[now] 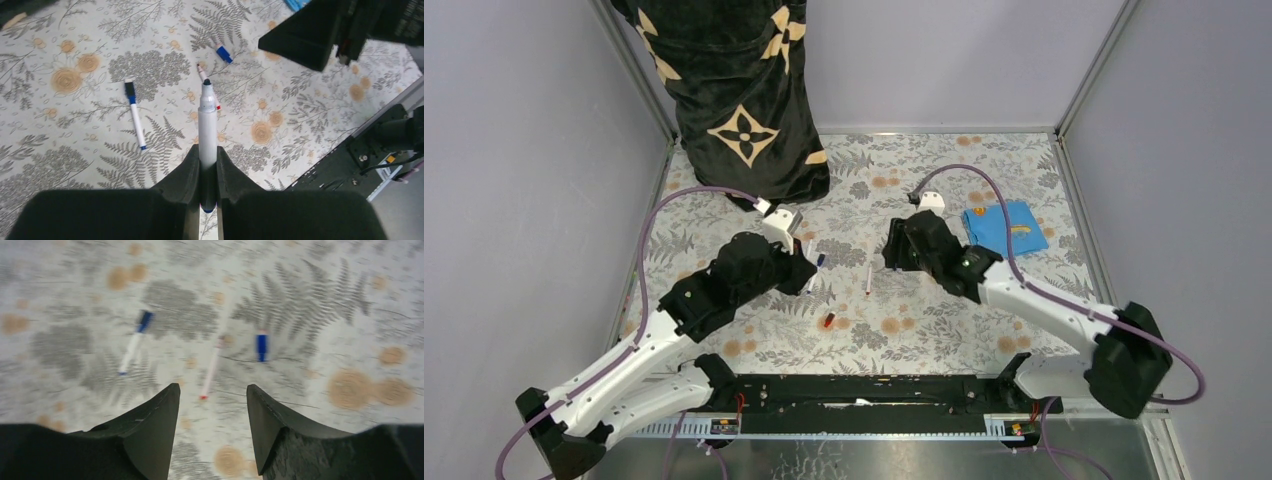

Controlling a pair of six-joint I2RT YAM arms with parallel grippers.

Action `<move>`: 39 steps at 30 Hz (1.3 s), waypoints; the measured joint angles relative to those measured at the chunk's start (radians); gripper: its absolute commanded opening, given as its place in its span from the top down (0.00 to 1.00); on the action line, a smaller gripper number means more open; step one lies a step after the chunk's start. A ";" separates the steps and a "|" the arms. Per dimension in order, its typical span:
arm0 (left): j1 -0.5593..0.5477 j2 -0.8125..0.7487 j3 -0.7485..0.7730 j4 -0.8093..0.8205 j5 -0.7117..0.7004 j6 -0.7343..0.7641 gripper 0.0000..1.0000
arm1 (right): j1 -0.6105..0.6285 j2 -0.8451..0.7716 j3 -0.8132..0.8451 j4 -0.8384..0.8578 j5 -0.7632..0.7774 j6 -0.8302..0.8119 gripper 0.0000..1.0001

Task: Insert the pens into the pen caps

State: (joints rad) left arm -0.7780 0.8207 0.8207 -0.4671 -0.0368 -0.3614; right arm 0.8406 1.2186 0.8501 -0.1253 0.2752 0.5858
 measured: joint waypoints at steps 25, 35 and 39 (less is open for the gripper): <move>0.000 -0.061 -0.038 -0.069 -0.054 0.021 1.00 | -0.194 0.629 0.392 -0.302 -0.168 -0.227 0.50; 0.000 -0.061 -0.041 -0.069 -0.055 0.021 1.00 | -0.205 0.718 0.438 -0.343 -0.192 -0.254 0.62; 0.000 -0.061 -0.043 -0.069 -0.057 0.021 1.00 | -0.211 0.726 0.445 -0.349 -0.193 -0.264 0.65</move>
State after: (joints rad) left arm -0.7780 0.7601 0.7773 -0.5358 -0.0940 -0.3405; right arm 0.6300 1.9442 1.2953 -0.4740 0.0826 0.3222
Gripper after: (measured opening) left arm 0.167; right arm 0.360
